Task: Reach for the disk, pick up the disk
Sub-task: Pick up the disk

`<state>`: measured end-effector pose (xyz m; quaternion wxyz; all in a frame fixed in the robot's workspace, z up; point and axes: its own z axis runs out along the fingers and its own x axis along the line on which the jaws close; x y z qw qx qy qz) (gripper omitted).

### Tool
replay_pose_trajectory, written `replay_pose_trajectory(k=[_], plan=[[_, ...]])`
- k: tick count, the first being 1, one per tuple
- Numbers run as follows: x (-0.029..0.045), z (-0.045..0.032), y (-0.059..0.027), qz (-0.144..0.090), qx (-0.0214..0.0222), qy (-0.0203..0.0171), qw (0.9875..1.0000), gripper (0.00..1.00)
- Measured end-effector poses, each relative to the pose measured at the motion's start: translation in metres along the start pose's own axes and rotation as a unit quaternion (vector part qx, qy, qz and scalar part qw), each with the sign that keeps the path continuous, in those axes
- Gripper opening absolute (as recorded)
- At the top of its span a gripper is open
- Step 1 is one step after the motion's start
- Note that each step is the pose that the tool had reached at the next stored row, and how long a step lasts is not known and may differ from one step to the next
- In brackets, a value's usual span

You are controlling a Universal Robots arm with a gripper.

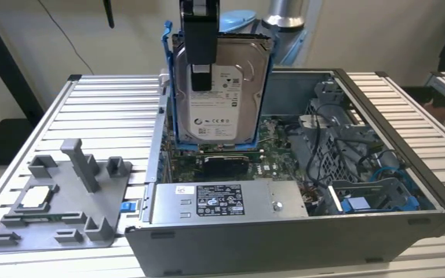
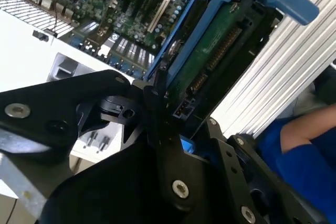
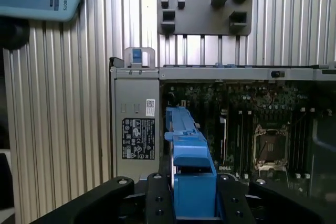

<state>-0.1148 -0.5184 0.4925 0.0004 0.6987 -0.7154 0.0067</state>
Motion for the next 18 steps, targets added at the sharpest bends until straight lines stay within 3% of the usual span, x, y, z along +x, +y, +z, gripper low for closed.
replay_pose_trajectory(k=[10, 18], plan=[[0.0072, 0.0017, -0.0438, 0.000, 0.0001, -0.0002, 1.0000, 0.00], [0.0150, 0.0023, -0.0730, 0.000, -0.0002, -0.0001, 1.0000, 0.00]])
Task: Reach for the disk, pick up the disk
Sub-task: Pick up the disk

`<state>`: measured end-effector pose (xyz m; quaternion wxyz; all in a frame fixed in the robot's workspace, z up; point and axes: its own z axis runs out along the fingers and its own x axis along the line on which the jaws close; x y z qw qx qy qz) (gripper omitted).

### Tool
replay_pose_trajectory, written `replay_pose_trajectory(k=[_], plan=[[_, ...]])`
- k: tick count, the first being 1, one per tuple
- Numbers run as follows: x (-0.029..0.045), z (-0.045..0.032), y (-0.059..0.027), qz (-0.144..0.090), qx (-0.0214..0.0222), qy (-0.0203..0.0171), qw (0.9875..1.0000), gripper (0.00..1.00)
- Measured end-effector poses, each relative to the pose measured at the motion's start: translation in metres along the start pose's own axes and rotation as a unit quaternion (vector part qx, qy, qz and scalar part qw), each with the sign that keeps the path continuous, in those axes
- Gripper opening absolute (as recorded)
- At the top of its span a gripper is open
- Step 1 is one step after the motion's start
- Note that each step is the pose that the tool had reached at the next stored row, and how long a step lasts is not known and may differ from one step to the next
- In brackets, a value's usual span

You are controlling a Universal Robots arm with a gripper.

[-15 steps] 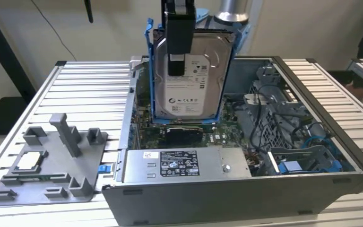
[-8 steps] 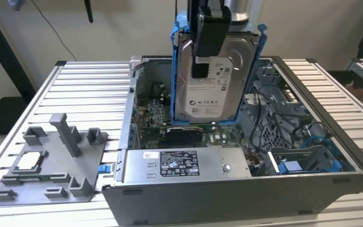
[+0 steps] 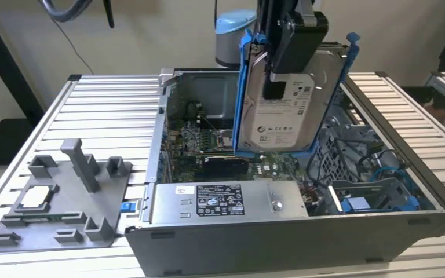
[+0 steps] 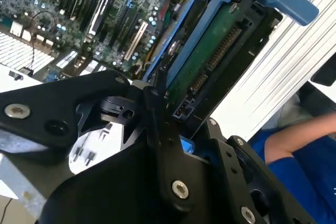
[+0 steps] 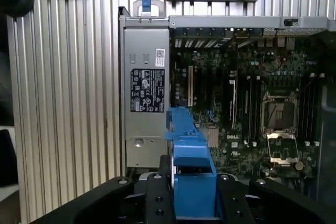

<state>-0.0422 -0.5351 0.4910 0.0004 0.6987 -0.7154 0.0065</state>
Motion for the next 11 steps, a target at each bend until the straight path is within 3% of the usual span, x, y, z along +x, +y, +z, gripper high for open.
replay_pose_trajectory(k=[11], plan=[[0.0172, 0.0006, -0.0286, 0.000, -0.0028, 0.0000, 1.0000, 0.00]])
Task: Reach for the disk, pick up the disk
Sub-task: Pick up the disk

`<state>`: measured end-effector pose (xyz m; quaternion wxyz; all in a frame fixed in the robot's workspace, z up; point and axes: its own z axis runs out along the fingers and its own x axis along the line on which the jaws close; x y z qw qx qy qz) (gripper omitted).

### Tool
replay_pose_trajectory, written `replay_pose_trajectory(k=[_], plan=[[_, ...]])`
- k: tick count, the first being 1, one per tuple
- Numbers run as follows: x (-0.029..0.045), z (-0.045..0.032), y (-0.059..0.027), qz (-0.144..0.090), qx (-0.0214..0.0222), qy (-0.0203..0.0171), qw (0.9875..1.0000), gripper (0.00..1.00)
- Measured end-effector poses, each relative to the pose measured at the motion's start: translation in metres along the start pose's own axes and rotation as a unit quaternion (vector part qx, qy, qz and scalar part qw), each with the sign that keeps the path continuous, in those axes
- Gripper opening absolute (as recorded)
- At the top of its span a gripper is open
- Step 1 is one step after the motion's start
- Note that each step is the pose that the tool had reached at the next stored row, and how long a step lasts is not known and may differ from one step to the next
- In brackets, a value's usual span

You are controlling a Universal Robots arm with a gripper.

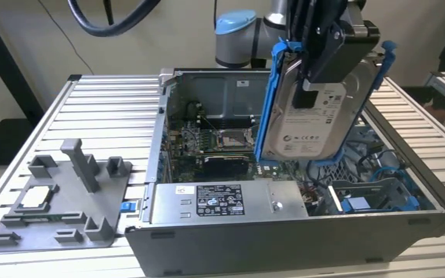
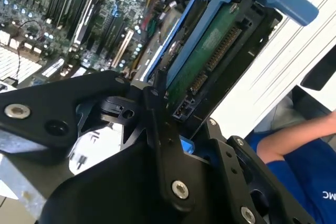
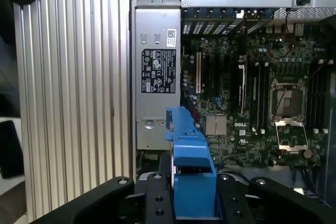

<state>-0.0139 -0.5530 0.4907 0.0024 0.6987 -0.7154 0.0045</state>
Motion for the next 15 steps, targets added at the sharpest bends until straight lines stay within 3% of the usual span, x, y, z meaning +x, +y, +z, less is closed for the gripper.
replay_pose_trajectory(k=[5, 15], plan=[[0.0078, 0.0001, -0.0130, 0.000, -0.0024, 0.0002, 1.0000, 0.00], [0.0158, 0.0006, -0.0550, 0.000, -0.0070, 0.0002, 1.0000, 0.00]])
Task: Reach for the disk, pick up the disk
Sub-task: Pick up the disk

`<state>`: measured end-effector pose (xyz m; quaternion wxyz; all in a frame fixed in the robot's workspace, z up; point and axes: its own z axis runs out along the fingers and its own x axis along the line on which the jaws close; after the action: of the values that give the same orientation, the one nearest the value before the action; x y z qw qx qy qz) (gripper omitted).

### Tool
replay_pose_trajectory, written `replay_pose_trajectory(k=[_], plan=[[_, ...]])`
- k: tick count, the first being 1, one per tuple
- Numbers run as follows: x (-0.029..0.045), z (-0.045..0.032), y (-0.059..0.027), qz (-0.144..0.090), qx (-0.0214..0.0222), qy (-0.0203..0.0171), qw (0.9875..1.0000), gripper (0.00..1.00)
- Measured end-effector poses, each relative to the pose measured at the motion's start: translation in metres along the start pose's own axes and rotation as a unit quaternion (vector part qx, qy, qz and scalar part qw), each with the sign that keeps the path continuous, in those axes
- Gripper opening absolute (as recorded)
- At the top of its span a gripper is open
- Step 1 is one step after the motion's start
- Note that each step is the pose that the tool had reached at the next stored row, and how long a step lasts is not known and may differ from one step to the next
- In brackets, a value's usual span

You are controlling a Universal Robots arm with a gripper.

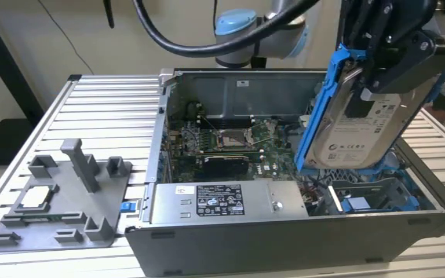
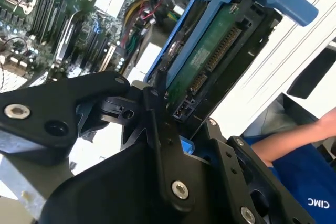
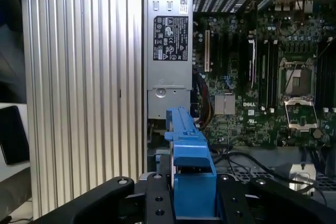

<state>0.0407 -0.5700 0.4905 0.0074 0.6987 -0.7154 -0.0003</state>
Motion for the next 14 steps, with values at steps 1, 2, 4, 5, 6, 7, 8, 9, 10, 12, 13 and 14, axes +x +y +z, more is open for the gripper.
replay_pose_trajectory(k=[1, 2, 4, 5, 6, 7, 8, 9, 10, 12, 13, 14], plan=[[0.0009, 0.0000, -0.0044, 0.000, -0.0004, 0.0000, 1.0000, 0.00], [0.0016, -0.0002, -0.0090, 0.000, -0.0008, 0.0002, 1.0000, 0.00], [0.0031, 0.0000, -0.0180, 0.000, -0.0014, 0.0000, 1.0000, 0.00], [0.0037, -0.0002, -0.0227, 0.000, -0.0017, 0.0002, 1.0000, 0.00], [0.0043, 0.0000, -0.0269, 0.000, -0.0018, 0.0000, 1.0000, 0.00], [0.0049, -0.0001, -0.0317, 0.000, -0.0020, 0.0001, 1.0000, 0.00], [0.0054, -0.0001, -0.0361, 0.000, -0.0021, 0.0001, 1.0000, 0.00], [0.0061, -0.0001, -0.0408, 0.000, -0.0022, 0.0001, 1.0000, 0.00], [0.0067, -0.0001, -0.0455, 0.000, -0.0023, 0.0001, 1.0000, 0.00], [0.0077, -0.0002, -0.0544, 0.000, -0.0024, 0.0001, 1.0000, 0.00], [0.0083, -0.0002, -0.0589, 0.000, -0.0025, 0.0000, 1.0000, 0.00], [0.0087, -0.0004, -0.0639, 0.000, -0.0026, 0.0002, 1.0000, 0.00]])
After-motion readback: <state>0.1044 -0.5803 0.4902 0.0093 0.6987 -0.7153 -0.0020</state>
